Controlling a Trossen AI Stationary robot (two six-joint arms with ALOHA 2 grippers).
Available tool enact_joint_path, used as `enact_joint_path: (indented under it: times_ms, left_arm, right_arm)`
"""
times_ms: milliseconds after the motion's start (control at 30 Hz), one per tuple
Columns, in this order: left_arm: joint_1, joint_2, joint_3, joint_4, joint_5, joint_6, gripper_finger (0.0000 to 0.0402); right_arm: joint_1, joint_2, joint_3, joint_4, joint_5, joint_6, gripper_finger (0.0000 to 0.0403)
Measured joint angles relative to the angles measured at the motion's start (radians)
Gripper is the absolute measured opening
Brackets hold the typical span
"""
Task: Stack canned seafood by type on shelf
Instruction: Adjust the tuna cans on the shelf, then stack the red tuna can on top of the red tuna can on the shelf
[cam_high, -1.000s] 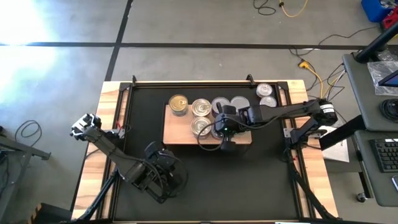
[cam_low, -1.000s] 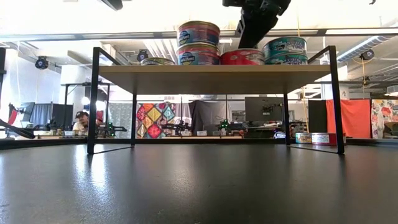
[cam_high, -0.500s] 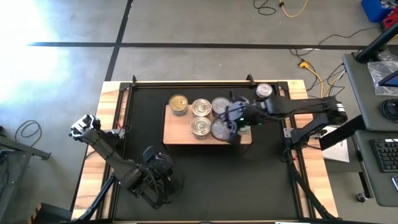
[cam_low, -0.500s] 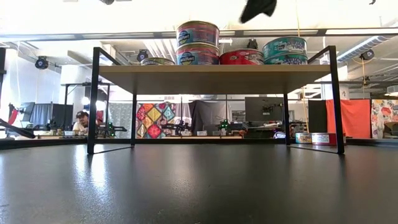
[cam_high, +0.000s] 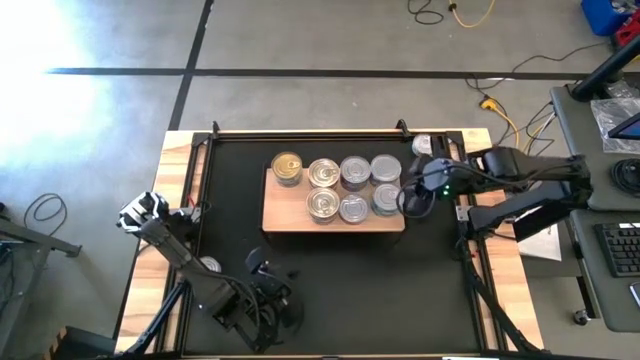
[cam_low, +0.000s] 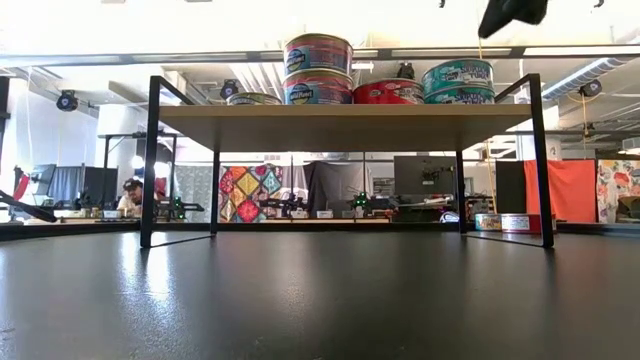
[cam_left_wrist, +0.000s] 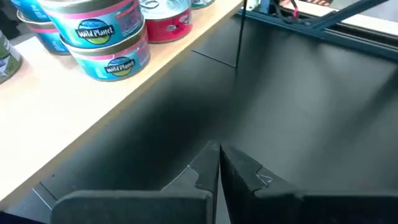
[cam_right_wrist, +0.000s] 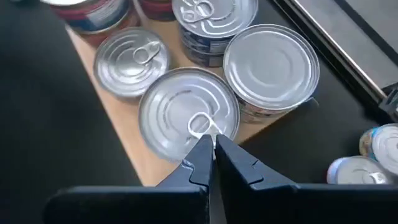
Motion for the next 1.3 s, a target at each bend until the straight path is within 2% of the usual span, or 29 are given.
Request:
enact_joint_path:
  times_ms: [233,533,733,833,967,1100,1233,1300]
  left_arm:
    - [0.001,0.0,0.0,0.027,0.01,-0.003,0.0]
    - [-0.004,0.0,0.014,0.028,0.145,-0.071,0.0]
    - [-0.004,0.0,0.014,0.018,0.148,-0.076,0.0]
    - [-0.001,0.0,0.014,0.013,0.109,-0.076,0.0]
    - [0.004,0.0,0.014,0.018,0.071,-0.076,0.0]
    - [0.004,0.0,0.014,0.046,0.081,-0.039,0.0]
    - [0.011,0.0,0.025,0.066,0.091,0.021,0.0]
    - [0.029,-0.001,0.04,0.067,0.089,0.066,0.0]
  right_arm:
    - [-0.011,0.015,-0.18,0.267,0.008,-0.038,0.0012]
    - [-0.001,0.056,-0.229,0.281,-0.027,0.02,0.0012]
    - [0.01,0.046,-0.163,0.256,-0.038,0.049,0.0012]
    - [0.01,0.026,-0.103,0.26,-0.022,0.038,0.0012]
    - [0.01,0.001,-0.038,0.105,0.015,0.033,0.0012]
    - [0.01,-0.059,-0.018,-0.064,0.077,0.126,0.0012]
    - [0.009,-0.173,-0.062,-0.063,0.082,0.302,0.0012]
    - [0.009,-0.23,-0.092,-0.063,0.123,0.42,0.0012]
